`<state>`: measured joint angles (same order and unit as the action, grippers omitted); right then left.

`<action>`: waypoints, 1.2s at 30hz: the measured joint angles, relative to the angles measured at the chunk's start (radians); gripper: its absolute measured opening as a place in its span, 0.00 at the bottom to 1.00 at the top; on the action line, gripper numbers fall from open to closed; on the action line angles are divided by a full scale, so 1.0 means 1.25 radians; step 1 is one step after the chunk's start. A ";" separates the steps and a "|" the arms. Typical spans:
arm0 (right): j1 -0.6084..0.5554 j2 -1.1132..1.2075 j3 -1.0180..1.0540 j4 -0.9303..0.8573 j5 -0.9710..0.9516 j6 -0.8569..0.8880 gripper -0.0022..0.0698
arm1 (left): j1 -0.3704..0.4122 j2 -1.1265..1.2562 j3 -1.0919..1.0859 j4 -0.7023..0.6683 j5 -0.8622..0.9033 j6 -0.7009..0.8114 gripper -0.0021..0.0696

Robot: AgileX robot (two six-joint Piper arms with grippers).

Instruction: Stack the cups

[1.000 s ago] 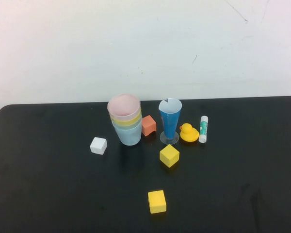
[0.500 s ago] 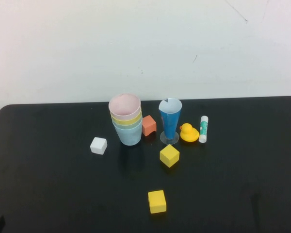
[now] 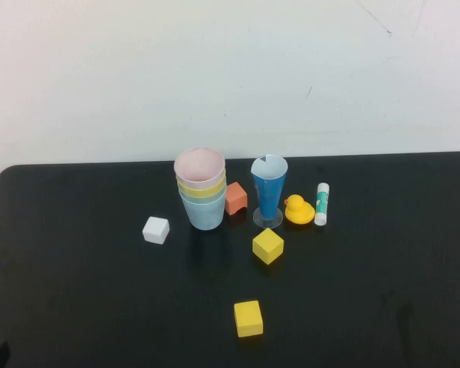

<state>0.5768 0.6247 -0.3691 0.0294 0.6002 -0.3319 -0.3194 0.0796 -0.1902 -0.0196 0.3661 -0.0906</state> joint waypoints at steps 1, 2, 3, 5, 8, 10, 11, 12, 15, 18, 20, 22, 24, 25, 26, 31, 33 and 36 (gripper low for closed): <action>0.000 0.000 0.000 0.000 0.000 0.000 0.03 | 0.000 0.000 0.000 0.000 0.000 0.000 0.03; 0.000 0.000 0.000 0.000 0.000 0.000 0.03 | 0.000 0.000 0.000 0.000 0.000 0.000 0.03; 0.000 0.000 0.000 0.000 0.000 0.000 0.03 | 0.000 0.000 0.000 0.000 0.000 0.000 0.03; 0.000 0.000 0.000 0.000 0.000 0.000 0.03 | 0.000 0.000 0.003 0.000 0.000 0.000 0.03; 0.000 0.000 0.000 0.000 0.000 0.000 0.03 | 0.003 -0.004 0.022 -0.004 0.004 0.000 0.03; 0.000 0.000 0.000 0.000 0.000 0.000 0.03 | 0.022 -0.016 0.031 -0.003 0.005 -0.013 0.03; 0.000 0.000 0.000 0.000 0.000 0.000 0.03 | 0.042 -0.026 0.033 0.006 0.007 -0.017 0.03; 0.000 0.000 0.000 0.000 0.000 0.000 0.03 | 0.066 -0.035 0.033 0.016 0.007 -0.012 0.03; 0.000 0.000 0.000 0.000 0.001 0.000 0.03 | 0.149 -0.067 0.048 -0.007 -0.001 0.072 0.03; 0.000 0.000 0.000 0.000 0.001 0.000 0.03 | 0.213 -0.073 0.090 -0.060 -0.025 0.120 0.03; 0.000 -0.001 0.000 0.000 0.001 0.000 0.03 | 0.242 -0.074 0.120 -0.087 -0.035 0.126 0.03; 0.000 -0.001 0.000 0.000 0.001 0.000 0.03 | 0.258 -0.074 0.156 -0.097 -0.042 0.120 0.03; 0.000 -0.001 0.000 0.000 0.001 0.000 0.03 | 0.264 -0.074 0.166 -0.089 -0.051 0.087 0.03; 0.000 -0.001 0.000 0.000 0.001 0.000 0.03 | 0.264 -0.074 0.166 -0.078 -0.047 0.062 0.03; 0.000 -0.001 0.000 0.000 0.001 0.000 0.03 | 0.264 -0.074 0.166 -0.070 -0.045 0.044 0.03; 0.000 -0.001 0.000 0.000 0.001 0.000 0.03 | 0.252 -0.074 0.166 -0.046 -0.045 0.005 0.03; 0.000 -0.001 0.000 0.000 0.001 0.000 0.03 | 0.241 -0.074 0.166 -0.042 -0.044 0.004 0.03; 0.000 -0.001 0.000 0.000 0.001 0.000 0.03 | 0.213 -0.074 0.166 -0.039 -0.043 0.001 0.03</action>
<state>0.5768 0.6232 -0.3691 0.0294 0.6019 -0.3320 -0.0531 -0.0134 0.0170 -0.0677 0.3118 -0.0892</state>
